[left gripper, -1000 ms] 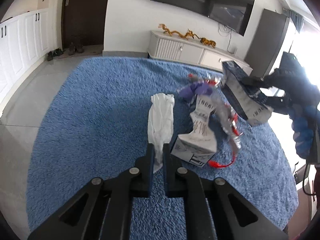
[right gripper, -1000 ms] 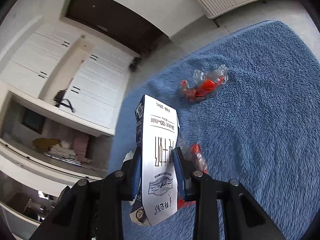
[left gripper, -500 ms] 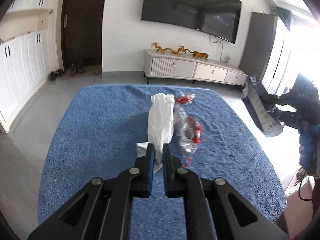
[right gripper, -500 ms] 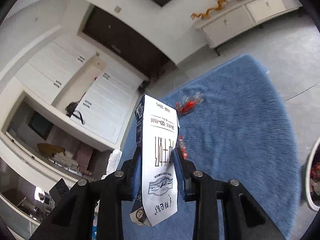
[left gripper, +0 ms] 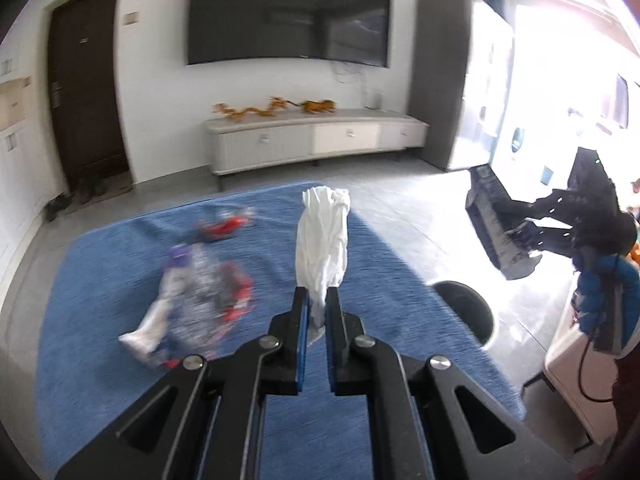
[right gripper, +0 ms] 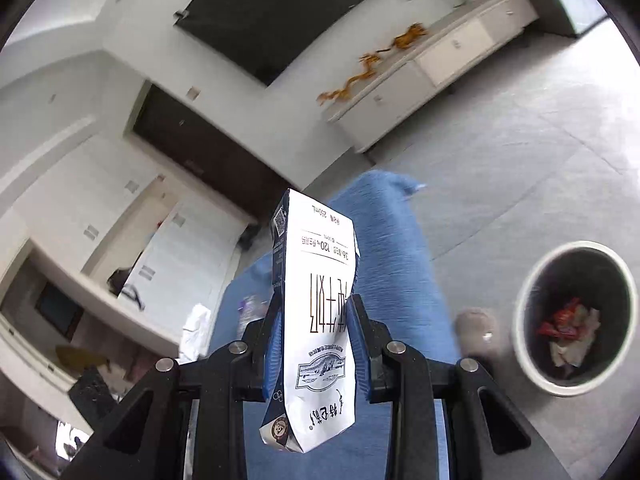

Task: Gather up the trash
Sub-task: 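Carry the tissue and carton over the bin and open both tools, then return both tools from the bin to the table, then move both tools toward the milk carton and clear plastic bag, then grasp the white milk carton with the left tool while the right tool grasps the clear plastic bag, then carry the carton and bag over the white bin and open both tools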

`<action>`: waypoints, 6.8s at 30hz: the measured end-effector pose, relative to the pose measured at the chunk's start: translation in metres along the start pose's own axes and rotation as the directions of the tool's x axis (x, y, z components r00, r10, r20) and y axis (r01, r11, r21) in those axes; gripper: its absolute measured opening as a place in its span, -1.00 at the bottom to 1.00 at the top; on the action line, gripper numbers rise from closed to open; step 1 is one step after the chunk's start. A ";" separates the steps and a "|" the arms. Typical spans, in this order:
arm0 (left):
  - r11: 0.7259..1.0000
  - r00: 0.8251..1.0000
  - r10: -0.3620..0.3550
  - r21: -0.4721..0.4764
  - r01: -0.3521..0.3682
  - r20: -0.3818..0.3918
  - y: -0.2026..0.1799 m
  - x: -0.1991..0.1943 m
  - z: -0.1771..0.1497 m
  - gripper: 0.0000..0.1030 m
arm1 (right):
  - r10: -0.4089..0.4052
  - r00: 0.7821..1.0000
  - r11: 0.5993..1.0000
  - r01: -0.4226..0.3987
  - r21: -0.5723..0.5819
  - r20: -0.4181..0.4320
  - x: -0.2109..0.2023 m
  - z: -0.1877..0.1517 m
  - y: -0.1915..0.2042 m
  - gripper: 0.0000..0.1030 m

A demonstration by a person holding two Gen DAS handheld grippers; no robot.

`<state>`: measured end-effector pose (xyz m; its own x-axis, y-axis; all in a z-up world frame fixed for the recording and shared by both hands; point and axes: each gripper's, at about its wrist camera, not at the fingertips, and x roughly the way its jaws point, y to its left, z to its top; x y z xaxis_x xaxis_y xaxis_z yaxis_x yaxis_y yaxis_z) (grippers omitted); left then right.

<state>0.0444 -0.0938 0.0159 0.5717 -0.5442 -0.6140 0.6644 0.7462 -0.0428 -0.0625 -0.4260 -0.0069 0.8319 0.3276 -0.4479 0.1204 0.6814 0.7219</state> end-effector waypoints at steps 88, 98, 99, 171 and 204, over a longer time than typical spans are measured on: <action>0.796 0.852 0.519 -0.404 -0.450 0.072 0.087 -0.080 -0.051 -0.04 | -0.333 0.904 0.727 0.428 -0.537 0.270 0.079 -0.077 0.131 0.36; 0.790 0.849 0.525 -0.404 -0.461 0.058 0.091 -0.076 -0.056 -0.04 | -0.338 0.901 0.711 0.434 -0.553 0.272 0.085 -0.083 0.133 0.37; 0.791 0.849 0.525 -0.402 -0.461 0.058 0.090 -0.076 -0.056 -0.04 | -0.340 0.900 0.712 0.436 -0.551 0.272 0.086 -0.082 0.132 0.37; 0.983 0.968 0.068 -0.150 -0.107 -0.243 0.192 0.078 -0.051 -0.04 | -0.092 0.917 0.890 -0.099 -0.444 -0.388 0.326 -0.088 0.106 -0.71; 0.910 0.979 -0.001 -0.406 -0.083 -0.202 0.168 0.048 -0.047 -0.07 | -0.095 0.973 0.925 0.009 -0.379 -0.209 0.163 -0.075 0.047 -0.80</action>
<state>0.1607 0.0232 -0.0581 0.4616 -0.4564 -0.7606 0.3618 0.8798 -0.3084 0.0382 -0.2917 -0.0855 0.6849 0.3911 -0.6148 -0.0866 0.8815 0.4642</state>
